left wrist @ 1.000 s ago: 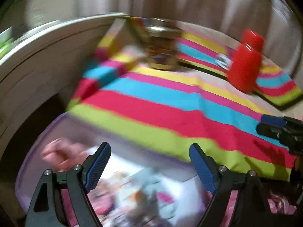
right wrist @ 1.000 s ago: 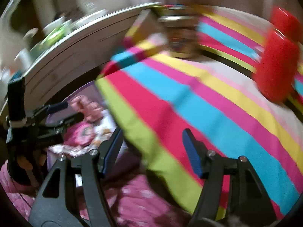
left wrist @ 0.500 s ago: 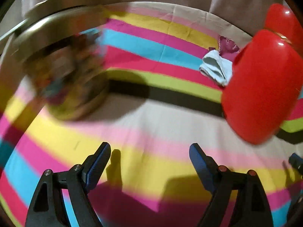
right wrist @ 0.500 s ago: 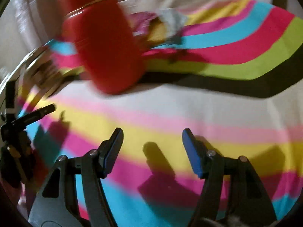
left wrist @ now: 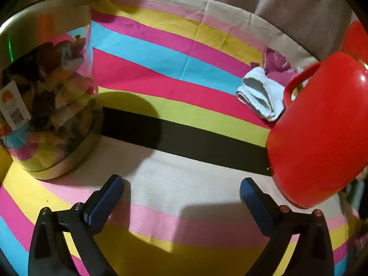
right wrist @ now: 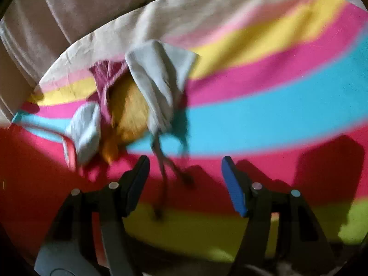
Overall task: Organize soft objects
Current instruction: 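Grasp the grey drawstring bag with the right tool and lift it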
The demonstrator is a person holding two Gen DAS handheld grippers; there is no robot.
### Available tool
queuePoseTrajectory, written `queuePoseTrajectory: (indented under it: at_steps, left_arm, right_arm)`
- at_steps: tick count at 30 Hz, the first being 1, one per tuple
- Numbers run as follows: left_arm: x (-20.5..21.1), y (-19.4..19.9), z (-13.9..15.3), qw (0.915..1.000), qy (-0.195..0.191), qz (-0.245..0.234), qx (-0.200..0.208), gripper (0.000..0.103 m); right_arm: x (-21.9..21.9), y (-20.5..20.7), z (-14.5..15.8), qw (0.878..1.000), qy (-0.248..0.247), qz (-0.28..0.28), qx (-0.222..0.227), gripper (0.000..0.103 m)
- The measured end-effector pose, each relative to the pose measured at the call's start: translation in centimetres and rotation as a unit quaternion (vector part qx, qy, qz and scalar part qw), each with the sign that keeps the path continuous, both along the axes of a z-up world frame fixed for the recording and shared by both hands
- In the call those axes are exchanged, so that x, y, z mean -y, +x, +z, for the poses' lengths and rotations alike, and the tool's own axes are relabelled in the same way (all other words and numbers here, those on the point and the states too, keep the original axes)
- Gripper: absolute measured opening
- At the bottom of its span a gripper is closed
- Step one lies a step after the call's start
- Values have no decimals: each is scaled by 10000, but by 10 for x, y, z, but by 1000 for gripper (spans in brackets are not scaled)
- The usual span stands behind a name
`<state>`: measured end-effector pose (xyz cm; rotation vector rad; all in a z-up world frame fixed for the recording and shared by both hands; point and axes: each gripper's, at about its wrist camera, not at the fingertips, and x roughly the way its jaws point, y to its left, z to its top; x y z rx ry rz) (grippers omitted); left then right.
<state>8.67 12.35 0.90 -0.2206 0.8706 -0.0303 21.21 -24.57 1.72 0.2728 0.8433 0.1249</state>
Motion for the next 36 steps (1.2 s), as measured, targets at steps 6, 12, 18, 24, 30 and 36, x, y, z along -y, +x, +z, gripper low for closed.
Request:
queuePoseTrajectory:
  at_steps: [6,12,18,24,30,36]
  left_arm:
    - [-6,0,0,9995,-297,33,105,103]
    - [-7,0,-1,9994,-338,28,117,103]
    - [-7,-1,0,9993,-350,27,123,103]
    - [-10,-1,1,9990,-420,53,152,103]
    - [-12,-1,1,9988,-458,71,165,103]
    - [-13,0,3,9987,-484,66,147,103]
  right_arm:
    - [-19,64,3,9993,-309,207,39,68]
    - [5,53,-5,9989,213,396,104,9]
    - [26,-82,21,9996,5,237,168,9]
    - [25,-149,14,9936,-760,590,-599,11]
    - [26,-117,-5,9923,-1036,99,-672,61]
    - [25,-130,-18,9891,-1401,-119,-438,40]
